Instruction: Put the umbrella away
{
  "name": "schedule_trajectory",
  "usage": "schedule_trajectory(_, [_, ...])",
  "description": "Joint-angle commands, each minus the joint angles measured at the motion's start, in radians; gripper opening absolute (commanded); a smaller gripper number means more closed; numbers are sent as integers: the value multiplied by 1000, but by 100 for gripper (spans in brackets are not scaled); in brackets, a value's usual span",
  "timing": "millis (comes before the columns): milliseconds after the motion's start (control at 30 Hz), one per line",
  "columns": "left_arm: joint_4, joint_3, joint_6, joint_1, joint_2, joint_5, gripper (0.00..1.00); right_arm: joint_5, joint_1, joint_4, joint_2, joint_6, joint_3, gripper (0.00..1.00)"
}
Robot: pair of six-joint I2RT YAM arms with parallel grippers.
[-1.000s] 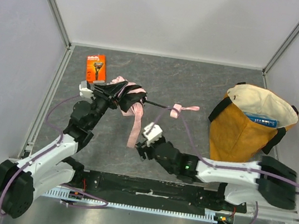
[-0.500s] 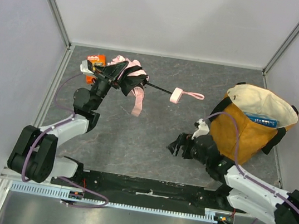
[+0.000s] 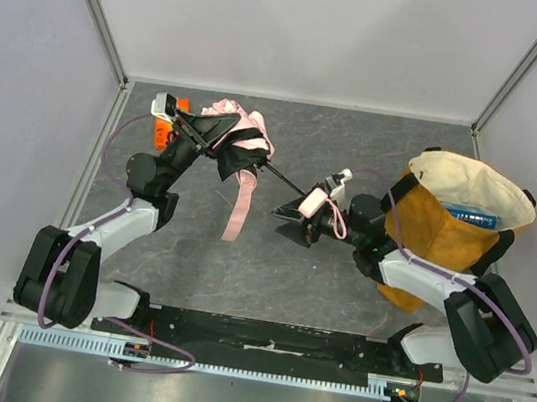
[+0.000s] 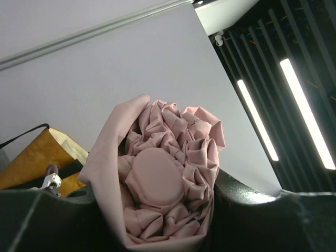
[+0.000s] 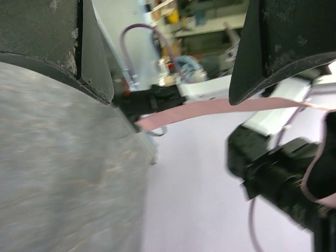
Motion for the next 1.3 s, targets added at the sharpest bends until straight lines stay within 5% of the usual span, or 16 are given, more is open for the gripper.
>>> schedule_trajectory(0, [403,28,8,3,-51,46,2,-57,98,435,67,413,17,96])
schedule_trajectory(167, [403,66,59,1,-59,89,2,139,224,850,192,851,-163,91])
schedule_trajectory(233, [403,63,65,-2,-60,86,2,183,262,874,220,930,-159,90])
schedule_trajectory(567, [403,28,92,-30,-113,72,2,385,325,643,182,1031,-115,90])
schedule_trajectory(867, [403,16,143,-65,-123,61,2,385,368,434,130,1043,2,91])
schedule_trajectory(1033, [405,77,180,-63,-93,106,2,420,374,295,42,982,-73,90])
schedule_trajectory(1267, [403,203,224,-60,-2,186,2,405,373,316,22,1007,-130,92])
